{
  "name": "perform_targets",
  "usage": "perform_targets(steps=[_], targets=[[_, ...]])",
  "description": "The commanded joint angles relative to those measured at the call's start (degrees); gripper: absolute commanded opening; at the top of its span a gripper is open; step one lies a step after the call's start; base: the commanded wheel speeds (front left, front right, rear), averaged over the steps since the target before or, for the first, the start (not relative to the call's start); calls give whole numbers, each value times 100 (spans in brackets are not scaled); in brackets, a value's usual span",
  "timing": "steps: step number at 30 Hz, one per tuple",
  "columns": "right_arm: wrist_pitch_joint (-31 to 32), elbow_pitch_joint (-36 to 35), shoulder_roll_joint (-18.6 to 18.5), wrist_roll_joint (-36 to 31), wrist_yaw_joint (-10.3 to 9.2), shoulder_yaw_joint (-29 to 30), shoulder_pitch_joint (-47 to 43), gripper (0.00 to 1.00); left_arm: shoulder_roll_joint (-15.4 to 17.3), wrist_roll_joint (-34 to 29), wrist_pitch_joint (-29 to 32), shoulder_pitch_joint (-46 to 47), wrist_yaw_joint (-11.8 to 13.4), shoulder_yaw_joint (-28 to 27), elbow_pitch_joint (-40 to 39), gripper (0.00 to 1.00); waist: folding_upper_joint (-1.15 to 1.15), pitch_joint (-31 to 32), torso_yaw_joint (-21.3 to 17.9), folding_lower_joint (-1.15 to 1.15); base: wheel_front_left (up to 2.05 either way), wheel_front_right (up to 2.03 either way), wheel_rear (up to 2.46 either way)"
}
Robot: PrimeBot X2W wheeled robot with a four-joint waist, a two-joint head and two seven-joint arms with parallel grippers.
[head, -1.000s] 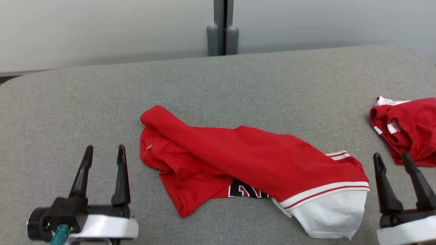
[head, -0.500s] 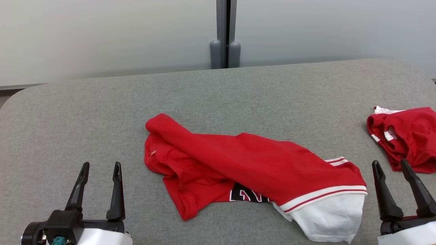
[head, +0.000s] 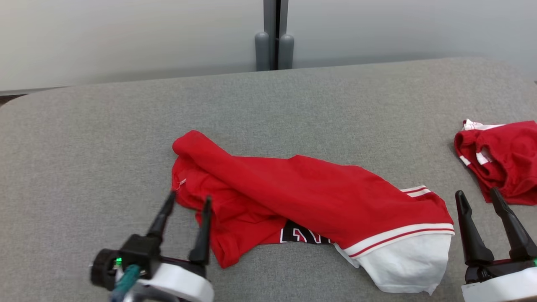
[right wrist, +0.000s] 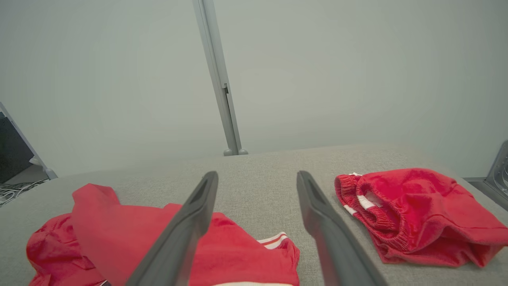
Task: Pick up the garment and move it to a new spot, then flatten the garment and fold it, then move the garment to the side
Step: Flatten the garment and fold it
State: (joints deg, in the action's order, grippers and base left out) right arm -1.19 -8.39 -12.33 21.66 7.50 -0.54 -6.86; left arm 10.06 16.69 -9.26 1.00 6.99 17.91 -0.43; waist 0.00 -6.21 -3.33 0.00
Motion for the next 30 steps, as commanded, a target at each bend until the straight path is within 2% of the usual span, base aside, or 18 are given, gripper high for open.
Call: perform_targets(steps=[1, 6, 10, 12, 13, 14, 20, 25, 30], targets=[[-43, 8, -5, 30, -2, -29, 58, 100, -94, 2, 88, 186, -77, 153, 204, 100, 0, -114, -88, 0, 0, 0, 0], [-134, 122, -11, 99, -2, -99, 165, 100, -271, 167, 109, 471, -295, 338, 1196, 100, 0, -298, -263, 0, 0, 0, 0], [-196, 171, 3, 132, -2, -112, 233, 100, -392, 302, 118, 709, -151, 200, 1974, 100, 0, -406, -371, 0, 0, 0, 0], [-222, 189, 18, 147, -2, -100, 233, 100, -446, 384, 131, 836, -200, 202, 2217, 100, 0, -450, -389, 0, 0, 0, 0], [-228, 196, 30, 149, -1, -97, 234, 100, -456, 423, 133, 904, -247, 213, 2315, 35, 0, -468, -393, 0, 0, 0, 0], [-235, 204, 37, 145, -1, -98, 238, 100, -464, 444, 100, 960, -265, 211, 2391, 0, 0, -481, -396, 0, 0, 0, 0], [-248, 217, 82, 139, -1, -10, 203, 100, -317, 478, -134, 989, -321, 110, 2309, 0, 0, -525, -278, 0, 0, 0, 0], [-226, 245, 86, 147, -1, 91, 160, 100, -36, 470, 23, 762, -302, 73, 1847, 0, 0, -502, -119, 0, 0, 0, 0], [-193, 309, 68, 194, -2, 147, 177, 100, 229, 549, 431, 177, -91, -18, 982, 0, 0, -446, 20, 0, 0, 0, 0]])
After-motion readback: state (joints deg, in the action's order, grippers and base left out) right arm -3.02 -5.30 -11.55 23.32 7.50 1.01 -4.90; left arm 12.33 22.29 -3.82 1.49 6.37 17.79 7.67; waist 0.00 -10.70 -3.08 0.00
